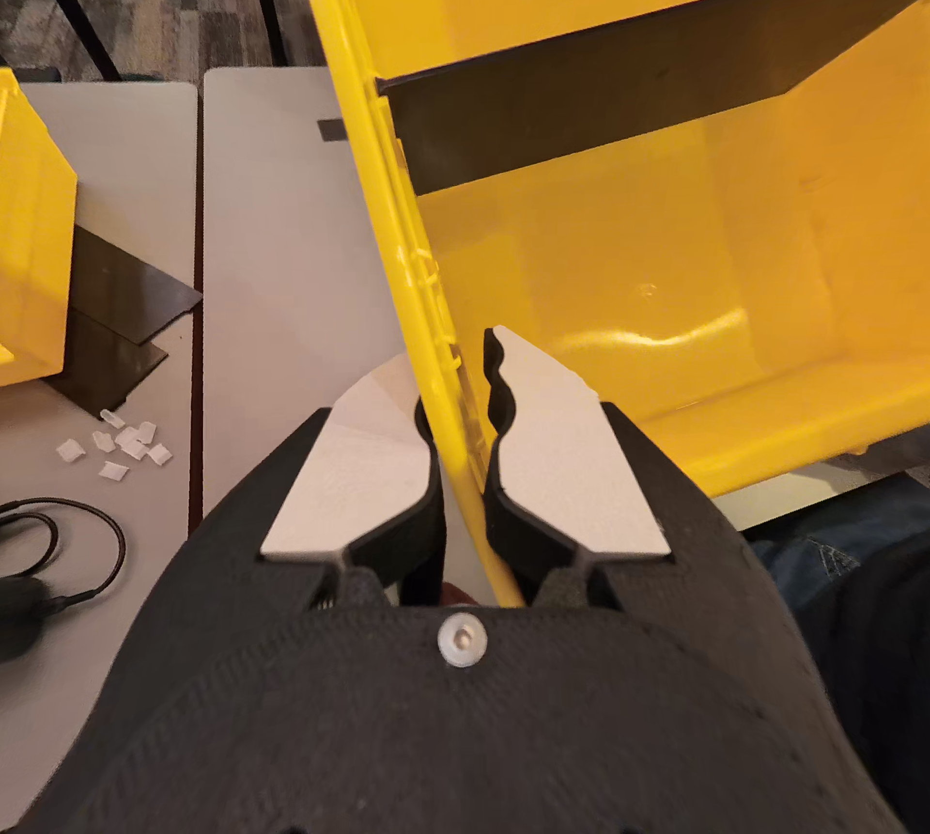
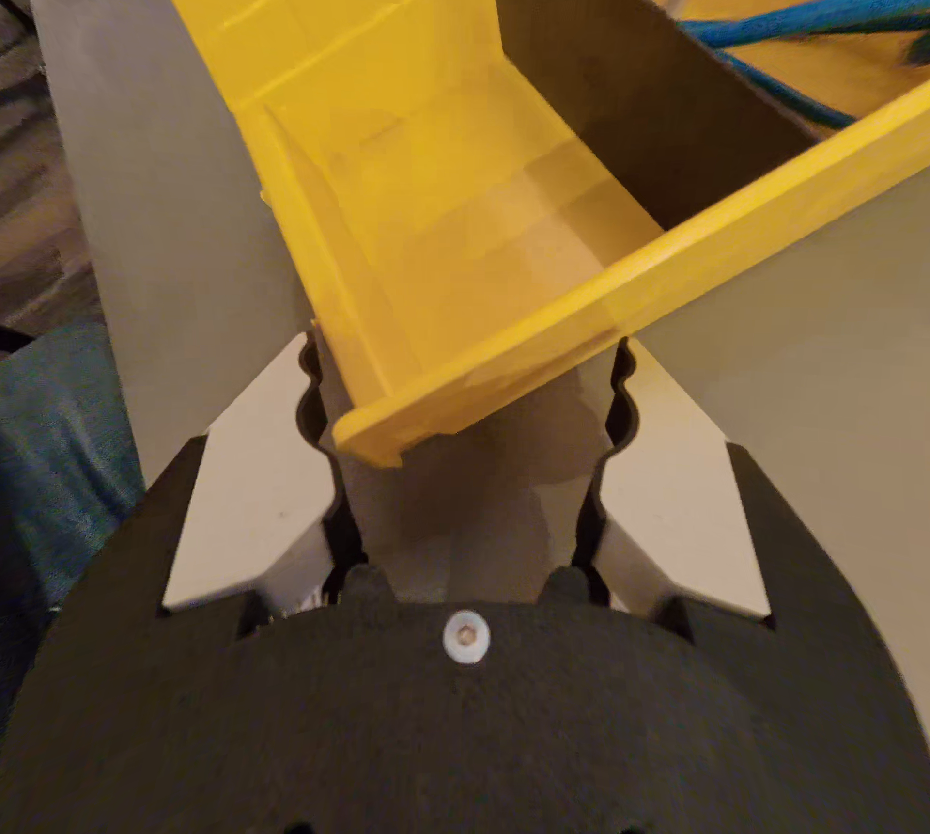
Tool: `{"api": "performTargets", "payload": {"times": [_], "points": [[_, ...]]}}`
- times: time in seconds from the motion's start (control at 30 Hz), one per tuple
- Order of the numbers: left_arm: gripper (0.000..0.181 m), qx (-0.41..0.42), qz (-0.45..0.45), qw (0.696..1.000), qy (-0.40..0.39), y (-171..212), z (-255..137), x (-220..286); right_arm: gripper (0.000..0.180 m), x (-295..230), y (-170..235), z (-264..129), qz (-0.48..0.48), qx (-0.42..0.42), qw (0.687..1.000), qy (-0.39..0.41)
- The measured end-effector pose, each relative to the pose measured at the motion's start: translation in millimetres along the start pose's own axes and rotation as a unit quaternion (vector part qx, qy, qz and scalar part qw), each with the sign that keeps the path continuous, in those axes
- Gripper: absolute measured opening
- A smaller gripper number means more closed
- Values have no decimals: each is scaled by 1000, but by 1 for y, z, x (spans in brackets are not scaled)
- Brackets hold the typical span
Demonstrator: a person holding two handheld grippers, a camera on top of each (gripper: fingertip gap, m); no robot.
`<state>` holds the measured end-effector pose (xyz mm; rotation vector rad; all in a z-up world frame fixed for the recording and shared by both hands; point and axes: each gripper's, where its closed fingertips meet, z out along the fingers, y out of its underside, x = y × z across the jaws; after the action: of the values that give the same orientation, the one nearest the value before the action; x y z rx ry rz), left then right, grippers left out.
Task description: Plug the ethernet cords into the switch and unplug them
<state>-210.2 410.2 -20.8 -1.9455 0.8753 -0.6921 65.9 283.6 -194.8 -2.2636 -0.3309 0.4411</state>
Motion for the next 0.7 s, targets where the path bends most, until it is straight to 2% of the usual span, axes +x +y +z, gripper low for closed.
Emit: {"api": "performTargets", "payload": {"times": [0.1, 0.2, 0.33, 0.53, 0.7], "points": [[14, 10, 10, 1000, 10, -9, -3, 16, 115, -11, -6, 5, -40, 3, 999, 8], [14, 13, 23, 999, 30, -15, 4, 38, 111, -6, -14, -14, -41, 32, 999, 10], [15, 12, 39, 997, 58, -23, 37, 77, 112, 24, -16, -67, -50, 76, 994, 63], [16, -26, 109, 990, 89, -26, 104, 143, 111, 52, 7, -137, -46, 109, 982, 148], [16, -57, 162, 976, 134, -27, 154, 205, 106, 62, 25, -200, -28, 165, 970, 177]]}}
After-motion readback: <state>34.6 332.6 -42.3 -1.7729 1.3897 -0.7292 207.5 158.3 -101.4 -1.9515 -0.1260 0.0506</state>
